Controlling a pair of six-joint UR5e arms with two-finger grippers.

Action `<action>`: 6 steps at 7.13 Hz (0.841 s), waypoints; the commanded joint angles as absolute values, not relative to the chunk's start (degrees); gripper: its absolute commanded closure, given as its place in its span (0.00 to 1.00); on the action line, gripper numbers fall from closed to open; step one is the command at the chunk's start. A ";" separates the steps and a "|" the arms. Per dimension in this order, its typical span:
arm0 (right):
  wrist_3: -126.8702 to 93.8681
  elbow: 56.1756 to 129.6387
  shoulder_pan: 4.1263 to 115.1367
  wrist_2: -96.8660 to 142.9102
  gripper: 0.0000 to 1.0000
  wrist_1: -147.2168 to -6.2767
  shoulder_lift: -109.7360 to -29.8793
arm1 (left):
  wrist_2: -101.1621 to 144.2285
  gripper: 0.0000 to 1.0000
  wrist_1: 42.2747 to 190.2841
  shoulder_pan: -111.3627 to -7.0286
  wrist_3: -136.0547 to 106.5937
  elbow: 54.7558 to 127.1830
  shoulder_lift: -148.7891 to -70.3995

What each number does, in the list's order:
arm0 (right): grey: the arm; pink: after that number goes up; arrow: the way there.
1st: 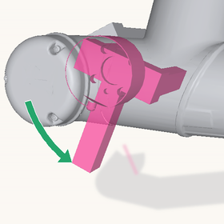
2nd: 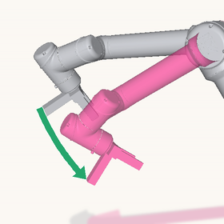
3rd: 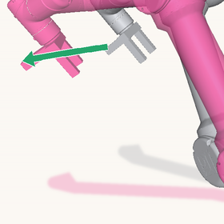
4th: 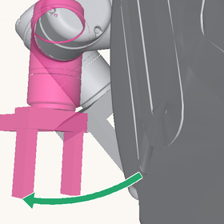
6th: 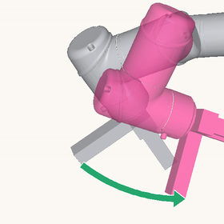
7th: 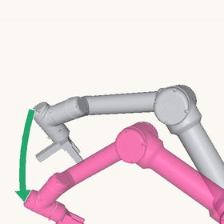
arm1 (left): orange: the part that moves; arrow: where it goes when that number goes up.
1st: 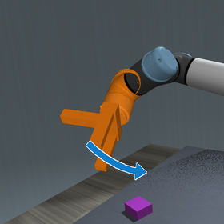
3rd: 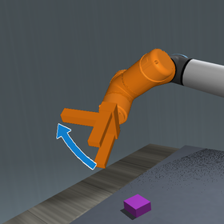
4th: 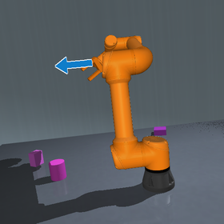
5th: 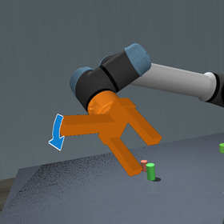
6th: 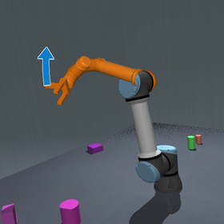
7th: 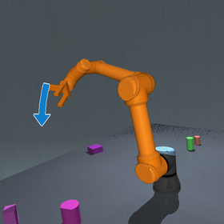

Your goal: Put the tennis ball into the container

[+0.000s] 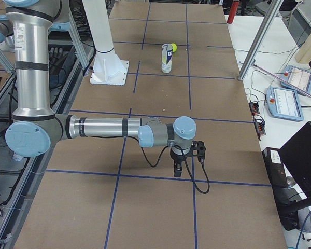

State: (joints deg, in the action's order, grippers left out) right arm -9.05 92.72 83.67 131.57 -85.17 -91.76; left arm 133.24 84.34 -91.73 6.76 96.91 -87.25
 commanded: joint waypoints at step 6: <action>-9.05 92.72 83.67 131.57 0.00 -85.17 -91.76 | 133.59 0.00 85.60 -92.37 7.03 96.51 -87.54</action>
